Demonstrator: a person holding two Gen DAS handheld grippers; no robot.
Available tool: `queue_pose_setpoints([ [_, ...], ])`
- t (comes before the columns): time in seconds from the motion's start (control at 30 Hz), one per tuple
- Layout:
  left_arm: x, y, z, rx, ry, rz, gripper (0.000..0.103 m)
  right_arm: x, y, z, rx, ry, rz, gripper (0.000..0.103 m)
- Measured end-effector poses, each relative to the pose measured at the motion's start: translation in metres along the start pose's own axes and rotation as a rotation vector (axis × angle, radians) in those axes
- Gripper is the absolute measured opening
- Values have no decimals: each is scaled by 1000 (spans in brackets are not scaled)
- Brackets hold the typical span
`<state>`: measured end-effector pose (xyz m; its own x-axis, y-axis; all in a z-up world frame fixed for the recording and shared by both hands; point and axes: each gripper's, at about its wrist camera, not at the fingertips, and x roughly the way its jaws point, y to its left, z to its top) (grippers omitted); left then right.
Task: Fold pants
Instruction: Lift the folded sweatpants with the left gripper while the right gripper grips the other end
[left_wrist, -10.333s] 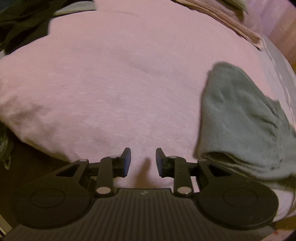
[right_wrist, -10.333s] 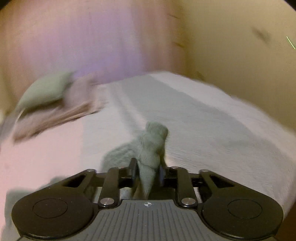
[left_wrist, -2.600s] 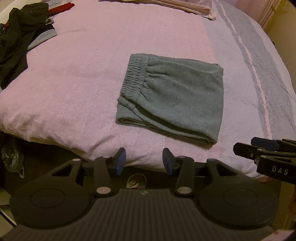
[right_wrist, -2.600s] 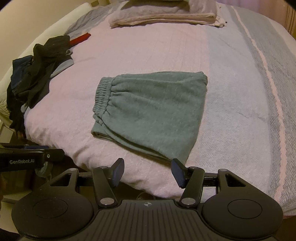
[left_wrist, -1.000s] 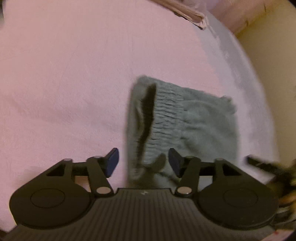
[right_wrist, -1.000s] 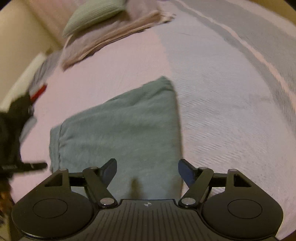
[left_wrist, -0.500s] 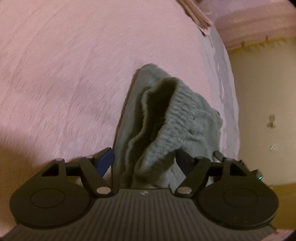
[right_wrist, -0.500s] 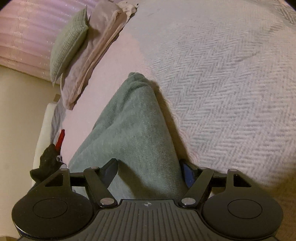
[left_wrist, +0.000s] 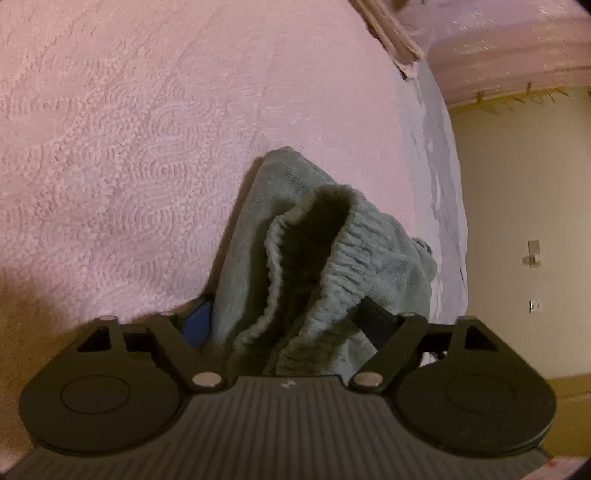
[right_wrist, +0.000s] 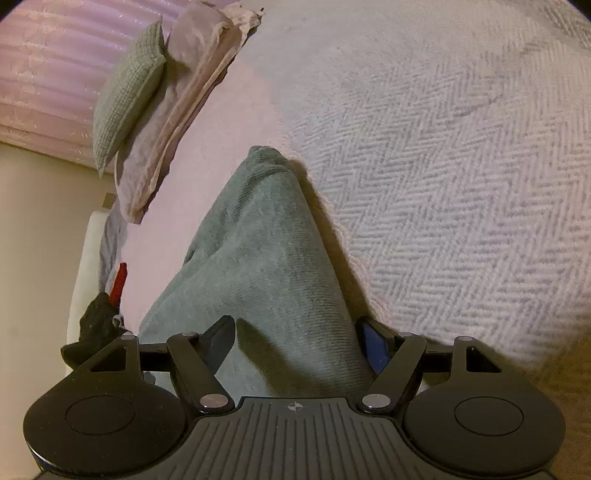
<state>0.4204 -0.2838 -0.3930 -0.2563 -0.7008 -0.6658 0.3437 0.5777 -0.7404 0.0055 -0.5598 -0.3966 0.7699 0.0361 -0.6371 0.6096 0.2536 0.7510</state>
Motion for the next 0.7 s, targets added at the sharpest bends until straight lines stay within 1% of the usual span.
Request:
queue_pose_setpoints([
  [0.07, -3, 3, -2, -15, 0, -18, 75, 1, 0, 2, 7, 2, 6, 70],
  [0.13, 3, 1, 1, -2, 8, -4, 74, 6, 0, 3, 8, 5, 7, 70],
  [0.2, 7, -2, 6, 21, 18, -2, 66, 11, 0, 4, 16, 7, 7, 69],
  [0.23, 6, -3, 7, 35, 17, -4, 57, 13, 1, 5, 14, 10, 2, 67],
  [0.27, 4, -3, 6, 43, 18, -11, 46, 15, 3, 5, 4, 15, -11, 59],
  [0.3, 0, -6, 5, 51, 17, -10, 43, 16, 5, 5, -10, 24, -23, 49],
  [0.33, -5, -11, 3, 71, 14, 0, 40, 13, 9, 4, -24, 26, -33, 43],
  [0.37, -8, -17, 1, 97, 13, 14, 38, 9, 12, 2, -34, 21, -32, 34],
  [0.4, -10, -23, 1, 120, 13, 25, 38, 3, 17, -1, -42, 8, -25, 33],
  [0.47, -9, -22, 1, 136, 22, 16, 38, -6, 22, -9, -56, -20, -26, 32],
  [0.5, -5, -15, 4, 115, 36, 9, 39, -5, 17, -11, -35, -23, -33, 32],
  [0.53, 1, -4, 7, 55, 53, -4, 43, -1, 10, -12, 1, -19, -36, 33],
  [0.57, 6, 4, 13, 5, 66, -22, 54, 4, 4, -11, 31, -17, -30, 35],
  [0.6, 9, 8, 15, -7, 77, -27, 60, 7, 2, -9, 45, -12, -24, 38],
  [0.67, 16, 7, 16, 6, 85, -34, 69, 12, -3, -5, 75, 5, -5, 41],
  [0.7, 20, 5, 16, 13, 87, -41, 71, 13, -3, -4, 73, 7, 0, 43],
])
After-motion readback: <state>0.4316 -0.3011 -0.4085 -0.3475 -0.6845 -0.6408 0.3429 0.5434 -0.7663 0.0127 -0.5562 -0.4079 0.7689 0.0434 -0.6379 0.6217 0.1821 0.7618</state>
